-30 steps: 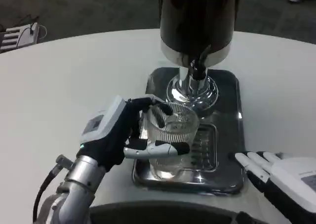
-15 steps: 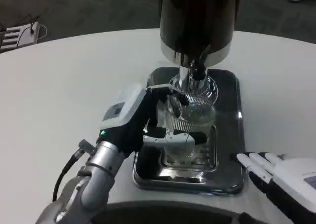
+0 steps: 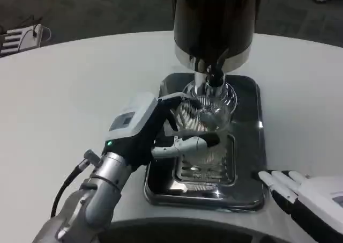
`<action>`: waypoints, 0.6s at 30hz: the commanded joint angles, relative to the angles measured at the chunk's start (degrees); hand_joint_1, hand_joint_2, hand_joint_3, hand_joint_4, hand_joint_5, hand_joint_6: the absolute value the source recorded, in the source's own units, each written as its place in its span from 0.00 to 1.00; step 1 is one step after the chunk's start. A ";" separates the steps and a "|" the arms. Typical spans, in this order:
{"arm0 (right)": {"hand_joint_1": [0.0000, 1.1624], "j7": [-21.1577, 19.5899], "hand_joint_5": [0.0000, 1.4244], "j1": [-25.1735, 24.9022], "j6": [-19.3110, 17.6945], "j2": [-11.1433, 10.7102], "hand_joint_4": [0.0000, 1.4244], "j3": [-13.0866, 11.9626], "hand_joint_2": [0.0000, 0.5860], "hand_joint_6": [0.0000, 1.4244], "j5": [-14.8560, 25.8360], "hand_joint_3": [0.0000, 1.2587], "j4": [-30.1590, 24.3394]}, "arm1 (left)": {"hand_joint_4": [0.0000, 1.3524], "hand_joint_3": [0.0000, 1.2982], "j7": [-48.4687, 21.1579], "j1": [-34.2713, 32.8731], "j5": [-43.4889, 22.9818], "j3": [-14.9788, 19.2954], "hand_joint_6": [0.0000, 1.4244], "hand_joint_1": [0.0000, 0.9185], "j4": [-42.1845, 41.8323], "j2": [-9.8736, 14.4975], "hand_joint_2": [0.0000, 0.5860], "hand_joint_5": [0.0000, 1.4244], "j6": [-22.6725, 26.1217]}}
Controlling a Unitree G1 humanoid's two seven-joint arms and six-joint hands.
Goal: Grasp the cup under the faucet to collect the drink, then remove the cup.
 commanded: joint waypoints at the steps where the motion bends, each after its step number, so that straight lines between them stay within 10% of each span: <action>1: 0.39 -0.39 0.00 0.42 -0.43 -0.62 0.00 -0.80 0.84 0.05 1.30 0.00 -0.73 | 0.21 0.28 -1.09 0.72 0.29 -0.64 0.45 0.17 -1.07 0.50 0.09 0.30 1.12; 18: 0.39 -1.31 0.00 0.97 -0.19 -0.61 0.00 -0.48 0.84 0.06 2.31 0.00 0.17 | 0.09 0.16 -7.24 7.80 -7.95 4.60 0.32 0.07 -12.35 3.49 0.05 0.19 -3.48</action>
